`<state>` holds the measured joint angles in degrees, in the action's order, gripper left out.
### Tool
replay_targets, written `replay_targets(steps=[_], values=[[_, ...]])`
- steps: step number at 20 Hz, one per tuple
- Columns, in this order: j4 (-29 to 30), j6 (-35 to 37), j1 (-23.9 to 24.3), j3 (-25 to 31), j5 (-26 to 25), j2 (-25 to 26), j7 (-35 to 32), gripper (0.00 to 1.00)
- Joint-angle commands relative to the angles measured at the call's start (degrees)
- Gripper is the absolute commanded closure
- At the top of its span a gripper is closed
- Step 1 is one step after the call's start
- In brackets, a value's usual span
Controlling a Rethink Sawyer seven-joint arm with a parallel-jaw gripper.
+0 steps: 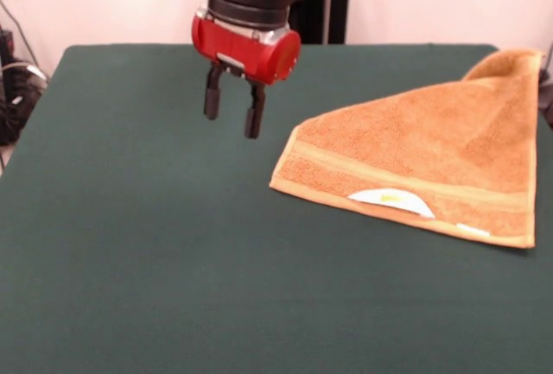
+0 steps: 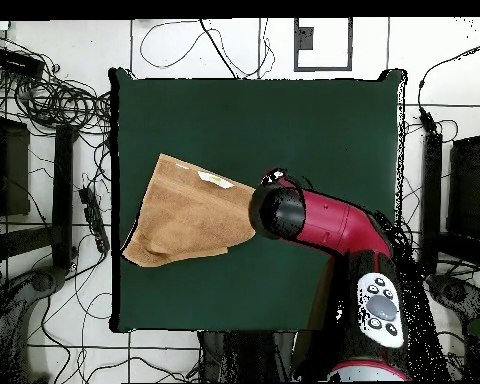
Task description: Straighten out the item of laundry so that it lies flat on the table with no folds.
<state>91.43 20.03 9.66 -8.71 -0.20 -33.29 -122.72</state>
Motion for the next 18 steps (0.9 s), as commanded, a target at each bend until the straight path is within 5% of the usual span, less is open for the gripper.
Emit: replay_targets(steps=[1,18], values=[[6.46,-3.08,-1.32,7.64,0.1,3.95,-6.2,0.0],[5.89,0.67,-12.48,1.53,7.26,2.7,-14.46,0.0]])
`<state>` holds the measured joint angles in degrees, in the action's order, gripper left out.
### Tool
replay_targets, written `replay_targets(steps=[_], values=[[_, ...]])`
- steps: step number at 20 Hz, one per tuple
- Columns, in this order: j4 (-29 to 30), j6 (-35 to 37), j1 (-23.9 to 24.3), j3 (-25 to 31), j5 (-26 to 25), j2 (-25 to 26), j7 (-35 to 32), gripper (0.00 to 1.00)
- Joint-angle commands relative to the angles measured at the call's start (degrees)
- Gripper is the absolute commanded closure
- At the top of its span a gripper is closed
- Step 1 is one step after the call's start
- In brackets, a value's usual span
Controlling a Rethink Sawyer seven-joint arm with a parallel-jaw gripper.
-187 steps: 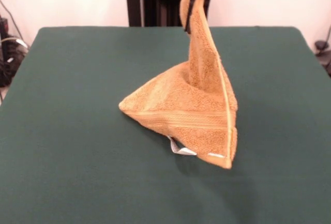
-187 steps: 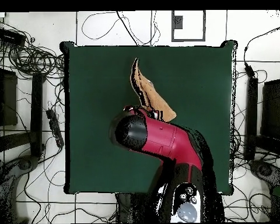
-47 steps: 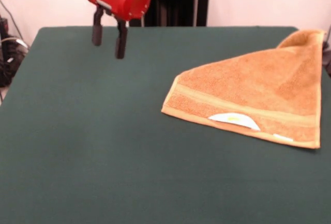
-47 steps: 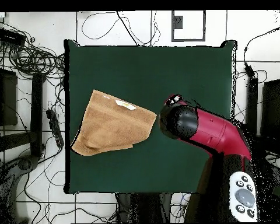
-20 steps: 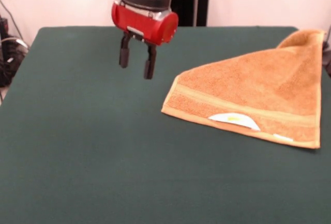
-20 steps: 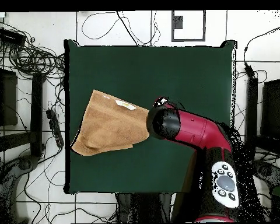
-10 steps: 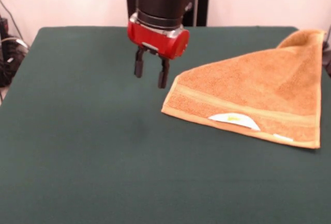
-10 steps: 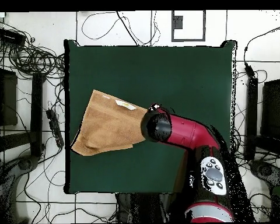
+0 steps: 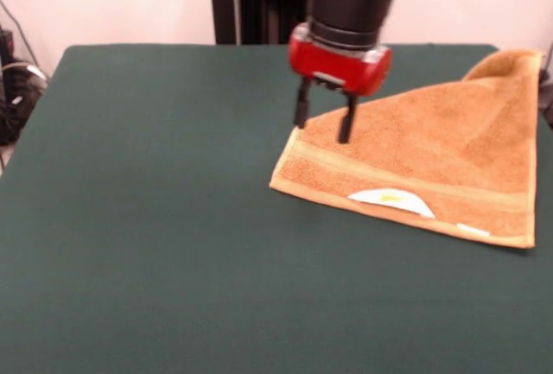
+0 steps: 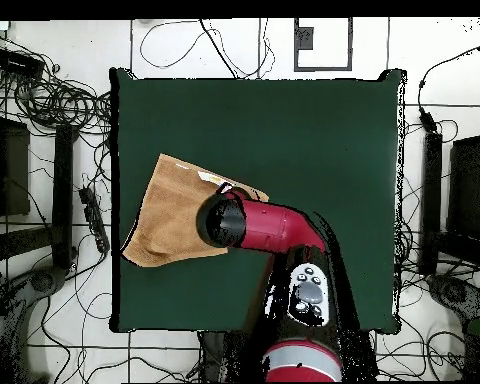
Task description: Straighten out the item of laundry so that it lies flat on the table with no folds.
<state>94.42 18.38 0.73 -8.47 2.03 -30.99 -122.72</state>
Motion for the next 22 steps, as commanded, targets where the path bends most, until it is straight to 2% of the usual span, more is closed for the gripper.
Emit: replay_targets(steps=[1,4,9,17,22], values=[[3.39,1.64,-4.32,1.0,5.34,0.81,-14.88,0.0],[2.96,-1.08,-5.91,0.6,6.62,4.06,-15.75,0.0],[1.9,-7.2,-5.63,1.88,8.7,9.4,-15.25,0.0],[0.43,-0.47,-4.51,-0.36,7.96,5.48,-10.41,0.0],[-2.1,6.06,-1.73,-1.44,6.0,1.64,-5.41,0.0]])
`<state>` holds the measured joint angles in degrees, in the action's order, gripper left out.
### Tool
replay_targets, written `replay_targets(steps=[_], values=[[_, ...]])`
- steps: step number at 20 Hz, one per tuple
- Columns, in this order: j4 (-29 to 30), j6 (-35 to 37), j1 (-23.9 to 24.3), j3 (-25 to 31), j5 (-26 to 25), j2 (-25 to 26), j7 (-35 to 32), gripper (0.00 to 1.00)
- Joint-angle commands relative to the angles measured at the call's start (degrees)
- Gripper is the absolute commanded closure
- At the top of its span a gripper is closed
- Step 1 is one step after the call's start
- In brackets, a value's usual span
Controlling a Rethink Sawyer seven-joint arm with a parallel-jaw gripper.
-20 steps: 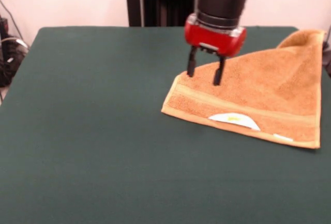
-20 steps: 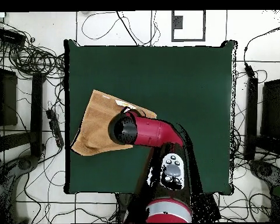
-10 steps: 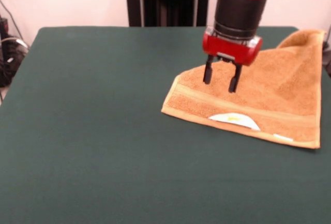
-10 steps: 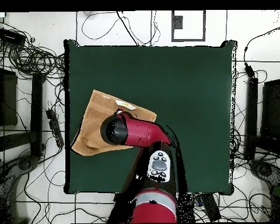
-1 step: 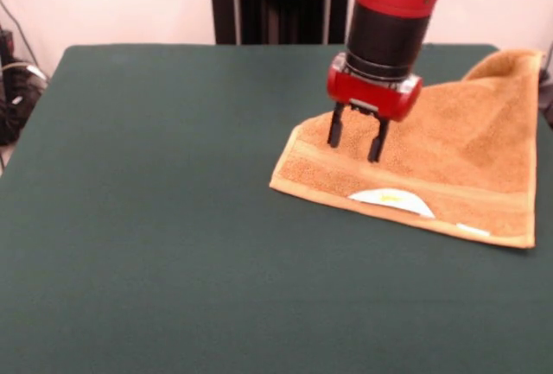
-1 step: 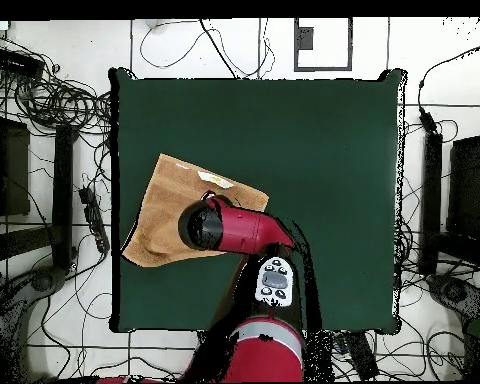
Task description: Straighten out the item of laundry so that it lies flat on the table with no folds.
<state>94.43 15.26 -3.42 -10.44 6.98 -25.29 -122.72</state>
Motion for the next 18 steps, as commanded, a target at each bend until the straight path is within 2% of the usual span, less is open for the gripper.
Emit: replay_targets(steps=[1,6,11,18], values=[[-2.51,10.64,3.41,0.68,0.56,-4.97,-4.01,0.0],[-3.31,14.65,6.17,1.1,-1.07,-7.75,-1.1,0.0],[-2.27,12.5,7.15,1.87,-1.58,-8.01,-2.66,0.0],[-0.7,13.88,11.09,4.28,-2.45,-10.17,0.38,0.0]])
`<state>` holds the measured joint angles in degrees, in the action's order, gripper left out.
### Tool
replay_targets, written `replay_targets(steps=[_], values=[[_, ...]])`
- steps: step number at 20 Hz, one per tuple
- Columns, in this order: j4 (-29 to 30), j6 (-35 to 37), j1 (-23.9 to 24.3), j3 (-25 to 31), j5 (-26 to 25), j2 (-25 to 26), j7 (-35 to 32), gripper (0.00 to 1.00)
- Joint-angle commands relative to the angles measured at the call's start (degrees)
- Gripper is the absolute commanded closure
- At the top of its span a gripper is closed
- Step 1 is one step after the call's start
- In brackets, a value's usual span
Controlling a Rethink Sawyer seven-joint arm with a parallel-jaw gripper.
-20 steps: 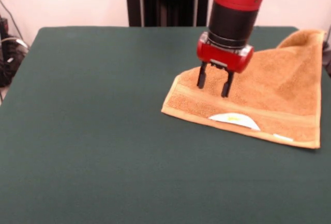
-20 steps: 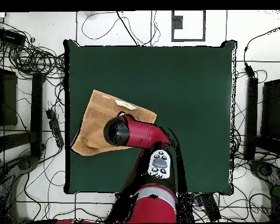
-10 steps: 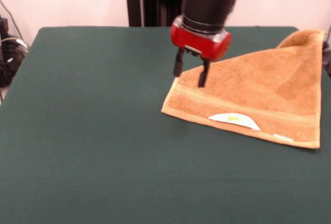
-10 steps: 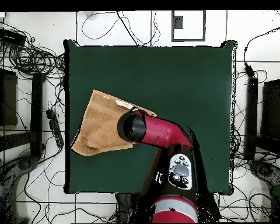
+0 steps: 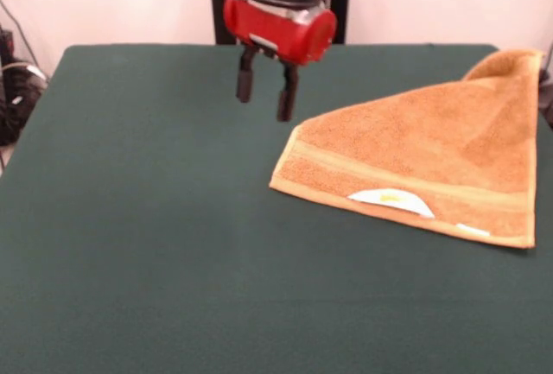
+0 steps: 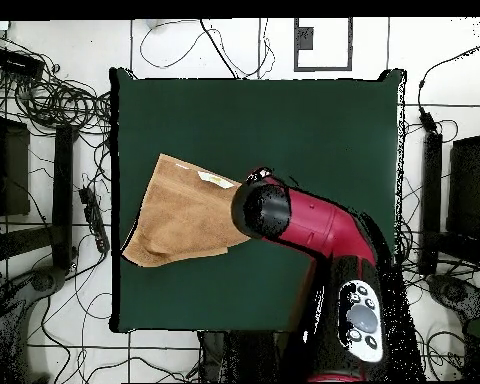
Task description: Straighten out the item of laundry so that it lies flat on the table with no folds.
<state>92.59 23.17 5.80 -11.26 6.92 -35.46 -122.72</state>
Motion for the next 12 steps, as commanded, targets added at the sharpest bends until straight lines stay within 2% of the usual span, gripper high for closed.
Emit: replay_targets(steps=[1,6,9,12], values=[[1.45,5.05,2.83,6.03,-2.41,0.37,0.87,0.0],[3.71,-0.22,8.52,11.14,-3.14,2.0,3.47,0.0],[3.05,-2.3,11.48,13.94,-4.35,4.49,4.85,0.0],[2.19,-4.4,11.63,15.57,-4.91,6.92,2.45,0.0]])
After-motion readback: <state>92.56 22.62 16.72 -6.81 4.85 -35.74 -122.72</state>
